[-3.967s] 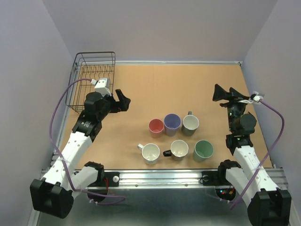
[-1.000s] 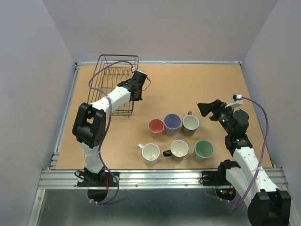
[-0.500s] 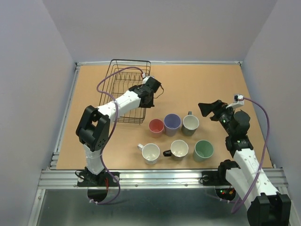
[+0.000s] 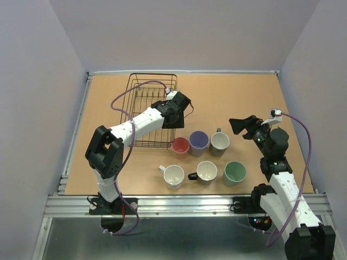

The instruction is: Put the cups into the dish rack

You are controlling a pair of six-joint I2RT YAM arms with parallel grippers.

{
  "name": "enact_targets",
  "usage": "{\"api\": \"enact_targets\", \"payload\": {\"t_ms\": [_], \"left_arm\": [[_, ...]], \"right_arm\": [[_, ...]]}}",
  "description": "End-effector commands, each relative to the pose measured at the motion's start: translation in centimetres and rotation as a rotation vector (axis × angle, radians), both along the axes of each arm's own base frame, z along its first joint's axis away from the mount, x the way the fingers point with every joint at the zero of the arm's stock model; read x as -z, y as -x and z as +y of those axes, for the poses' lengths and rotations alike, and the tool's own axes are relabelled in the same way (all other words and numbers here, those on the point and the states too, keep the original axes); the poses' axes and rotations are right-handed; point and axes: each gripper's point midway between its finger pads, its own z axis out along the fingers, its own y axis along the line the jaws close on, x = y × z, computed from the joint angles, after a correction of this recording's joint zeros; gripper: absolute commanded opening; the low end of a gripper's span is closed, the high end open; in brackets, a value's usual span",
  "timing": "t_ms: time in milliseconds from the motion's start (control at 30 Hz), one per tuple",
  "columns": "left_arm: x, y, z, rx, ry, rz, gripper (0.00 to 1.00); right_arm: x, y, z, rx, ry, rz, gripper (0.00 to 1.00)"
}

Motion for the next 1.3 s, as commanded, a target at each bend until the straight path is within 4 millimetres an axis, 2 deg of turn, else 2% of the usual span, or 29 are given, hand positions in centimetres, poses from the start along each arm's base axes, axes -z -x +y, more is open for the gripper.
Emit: {"api": "enact_targets", "payload": {"t_ms": [0,133,200,233,367,467,567,767,933,1133,1267], "left_arm": [[-3.2,-0.4,1.3,-0.050,-0.011,-0.062,0.56],[-4.8,-0.6,1.9,-0.051,-0.050,-0.104,0.56],[-6.6,-0.8,1.5,-0.038,-0.040,-0.139,0.54],[-7.7,-0.8,0.7,0.000,-0.035,-0.160,0.53],[-9.1,0.3,-1.8,0.104,-0.027,-0.180,0.52],[-8.9,1.7,-3.0,0.152,-0.055,-0.157,0.51],[-7.8,3.1,-3.8,0.203,-0.073,-0.122,0.51],[-5.1,4.5,-3.6,0.223,-0.107,-0.061,0.50],[-3.6,5.8,-4.2,0.275,-0.093,-0.029,0.48],[-3.4,6.3,-5.4,0.313,-0.035,-0.027,0.48],[-4.4,6.0,-5.5,0.299,-0.028,-0.058,0.48]], "right_arm": [[0.5,0.2,-0.2,0.011,0.010,-0.003,1.00],[0.6,0.2,-0.2,0.011,0.011,-0.001,1.00],[0.7,0.1,-0.2,0.011,0.013,0.002,1.00],[0.8,0.0,-0.3,0.014,0.013,0.008,1.00],[0.9,-0.1,-0.4,0.021,0.017,0.012,1.00],[0.9,-0.1,-0.5,0.027,0.020,0.012,1.00],[1.1,-0.1,-0.6,0.028,0.024,0.017,1.00],[1.5,-0.2,-0.7,0.034,0.028,0.032,1.00],[1.8,-0.4,-0.8,0.043,0.029,0.044,1.00],[1.9,-0.5,-0.9,0.047,0.033,0.049,1.00],[2.0,-0.5,-0.8,0.044,0.033,0.054,1.00]]}}
